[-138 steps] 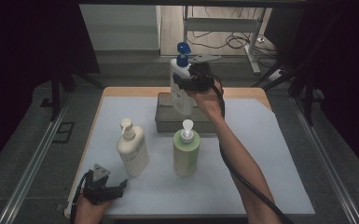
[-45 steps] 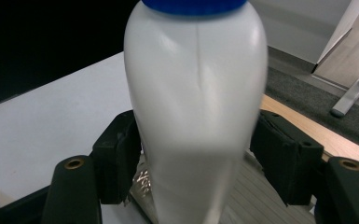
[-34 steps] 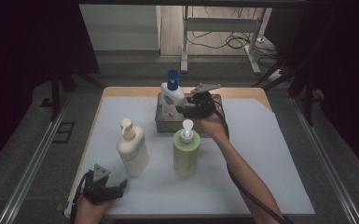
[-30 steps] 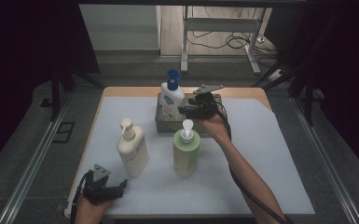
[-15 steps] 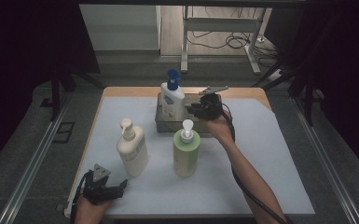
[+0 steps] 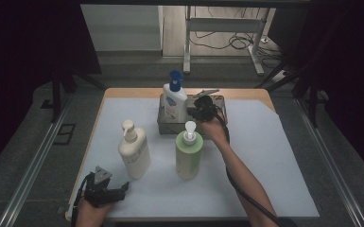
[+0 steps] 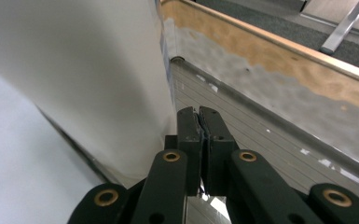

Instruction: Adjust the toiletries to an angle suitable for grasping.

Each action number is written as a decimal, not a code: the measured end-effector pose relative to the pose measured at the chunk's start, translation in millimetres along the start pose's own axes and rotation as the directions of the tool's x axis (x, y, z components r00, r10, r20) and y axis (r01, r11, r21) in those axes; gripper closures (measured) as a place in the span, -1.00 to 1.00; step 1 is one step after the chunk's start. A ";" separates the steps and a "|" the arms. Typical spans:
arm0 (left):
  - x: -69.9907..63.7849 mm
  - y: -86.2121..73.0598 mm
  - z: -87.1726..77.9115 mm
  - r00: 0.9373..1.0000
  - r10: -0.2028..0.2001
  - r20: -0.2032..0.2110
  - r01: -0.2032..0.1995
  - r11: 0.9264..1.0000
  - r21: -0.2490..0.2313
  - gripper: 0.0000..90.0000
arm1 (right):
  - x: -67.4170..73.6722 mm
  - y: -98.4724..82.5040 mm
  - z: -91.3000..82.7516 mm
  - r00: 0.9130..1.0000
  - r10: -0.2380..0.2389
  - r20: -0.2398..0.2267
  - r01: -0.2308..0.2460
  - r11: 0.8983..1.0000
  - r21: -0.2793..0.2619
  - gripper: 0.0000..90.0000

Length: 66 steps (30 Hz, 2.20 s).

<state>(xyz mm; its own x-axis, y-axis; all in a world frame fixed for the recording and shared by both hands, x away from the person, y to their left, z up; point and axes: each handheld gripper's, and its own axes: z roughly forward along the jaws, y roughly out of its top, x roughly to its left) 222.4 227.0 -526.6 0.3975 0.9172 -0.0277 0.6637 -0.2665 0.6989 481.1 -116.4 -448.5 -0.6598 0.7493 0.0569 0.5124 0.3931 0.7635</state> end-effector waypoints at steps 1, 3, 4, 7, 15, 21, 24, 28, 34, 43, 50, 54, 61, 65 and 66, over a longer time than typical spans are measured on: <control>0.0 0.0 0.0 1.000 0.000 0.000 0.000 1.000 0.000 -0.76 | 0.3 0.2 2.2 1.000 -0.001 -0.001 0.001 1.000 0.004 0.95; 0.0 0.0 0.0 1.000 0.000 0.000 0.000 1.000 0.000 -0.76 | 1.7 1.0 5.5 1.000 0.003 -0.001 -0.003 1.000 0.006 0.96; 0.0 0.0 0.0 1.000 0.000 0.000 0.000 1.000 0.000 -0.76 | 1.9 1.4 6.8 1.000 0.002 0.003 -0.002 1.000 0.009 0.96; 0.1 0.1 0.0 1.000 0.000 0.000 0.000 1.000 0.001 -0.76 | 2.1 1.3 8.7 1.000 0.022 0.005 -0.022 1.000 0.012 0.97; 0.0 0.1 0.0 1.000 0.000 0.000 0.000 1.000 0.001 -0.76 | 5.4 -1.3 13.7 1.000 0.029 -0.002 -0.029 0.999 0.028 0.96; 0.0 0.1 0.0 1.000 0.000 0.000 0.000 1.000 0.001 -0.76 | 8.6 -1.3 18.2 1.000 0.013 -0.010 -0.013 0.999 0.042 0.95; 0.0 0.2 0.0 1.000 0.000 0.000 0.000 1.000 0.001 -0.76 | 10.0 -2.2 20.2 1.000 0.013 -0.015 -0.013 0.999 0.048 0.95; 0.1 0.2 0.0 1.000 0.000 0.000 0.000 1.000 0.001 -0.76 | 13.4 -2.7 22.4 1.000 0.012 -0.027 -0.010 0.999 0.050 0.94; 0.1 0.2 0.0 1.000 0.000 0.000 0.000 1.000 0.002 -0.76 | 20.0 -0.9 24.7 0.999 0.003 -0.034 -0.001 0.999 0.049 0.96; 0.0 0.3 0.1 1.000 0.000 -0.001 0.000 1.000 0.002 -0.76 | 18.6 0.6 21.4 0.998 0.013 -0.058 -0.011 1.000 0.028 0.99; 0.0 0.3 0.1 1.000 0.001 -0.001 -0.001 1.000 0.002 -0.76 | 18.9 1.6 20.4 0.997 0.014 -0.070 -0.012 1.000 0.027 1.00; 0.0 0.3 0.1 1.000 0.001 -0.001 -0.001 1.000 0.002 -0.76 | 21.4 2.7 20.4 0.996 0.011 -0.085 -0.009 1.000 0.023 0.99; 0.0 0.3 0.0 1.000 0.001 -0.001 -0.001 1.000 0.002 -0.76 | 31.9 5.8 22.5 0.992 -0.023 -0.127 0.026 0.999 0.023 0.95; 0.0 0.3 0.1 1.000 0.001 -0.001 -0.001 1.000 0.002 -0.76 | 38.7 5.9 25.0 0.991 -0.054 -0.124 0.058 0.998 0.031 0.96; 0.0 0.3 0.1 1.000 0.000 -0.001 0.000 1.000 0.002 -0.76 | 37.8 5.8 25.2 0.990 -0.047 -0.130 0.052 0.998 0.033 0.95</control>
<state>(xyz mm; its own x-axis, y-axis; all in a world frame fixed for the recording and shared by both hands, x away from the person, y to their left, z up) 222.6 227.0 -526.5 0.3974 0.9173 -0.0269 0.6647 -0.2675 0.6976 472.9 -72.4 -458.2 -0.7489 0.6545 0.1035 0.4950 0.4487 0.7440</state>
